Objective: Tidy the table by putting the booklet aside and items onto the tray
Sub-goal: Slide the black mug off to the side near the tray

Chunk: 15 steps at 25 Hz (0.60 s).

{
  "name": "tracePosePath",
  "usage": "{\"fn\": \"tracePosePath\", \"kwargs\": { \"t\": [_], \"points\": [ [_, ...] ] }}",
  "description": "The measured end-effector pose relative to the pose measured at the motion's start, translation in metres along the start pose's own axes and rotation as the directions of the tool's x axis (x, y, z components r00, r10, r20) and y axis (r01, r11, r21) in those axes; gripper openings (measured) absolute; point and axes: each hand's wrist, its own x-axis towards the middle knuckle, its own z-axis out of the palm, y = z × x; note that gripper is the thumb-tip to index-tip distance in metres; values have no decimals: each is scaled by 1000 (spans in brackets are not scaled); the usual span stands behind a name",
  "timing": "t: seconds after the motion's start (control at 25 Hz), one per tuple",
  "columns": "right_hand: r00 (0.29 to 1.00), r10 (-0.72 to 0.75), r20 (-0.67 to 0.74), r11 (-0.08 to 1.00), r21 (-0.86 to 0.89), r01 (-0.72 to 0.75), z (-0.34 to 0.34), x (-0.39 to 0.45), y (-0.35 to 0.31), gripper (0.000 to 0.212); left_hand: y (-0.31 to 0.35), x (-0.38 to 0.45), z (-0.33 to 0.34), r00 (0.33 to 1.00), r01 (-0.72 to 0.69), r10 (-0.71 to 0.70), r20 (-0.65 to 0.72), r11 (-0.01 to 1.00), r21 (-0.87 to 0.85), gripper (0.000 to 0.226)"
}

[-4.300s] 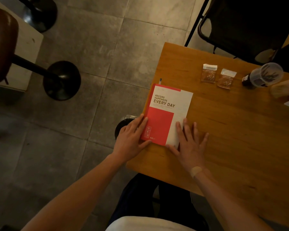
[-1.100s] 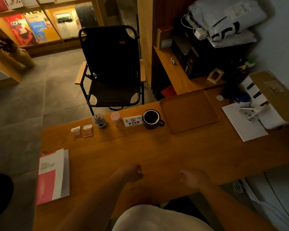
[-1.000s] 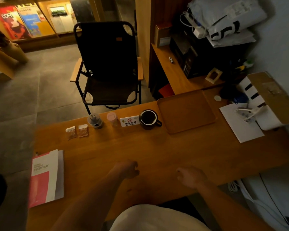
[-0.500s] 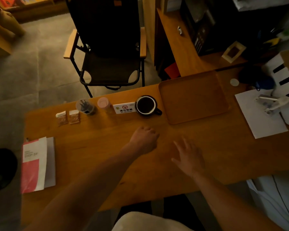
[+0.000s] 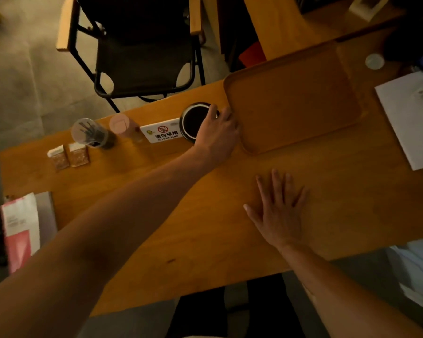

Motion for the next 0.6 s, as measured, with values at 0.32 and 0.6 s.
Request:
{"fn": "tracePosePath", "kwargs": {
  "t": [0.32, 0.6],
  "points": [
    [995, -6, -100, 1000, -5, 6, 13, 1, 3, 79, 4, 11, 9, 995, -44, 31, 94, 989, 142, 41],
    [994, 0, -106, 1000, 11, 1, 12, 1, 4, 79, -4, -2, -1, 986, -164, 166, 14, 951, 261, 36]
  ]
}}
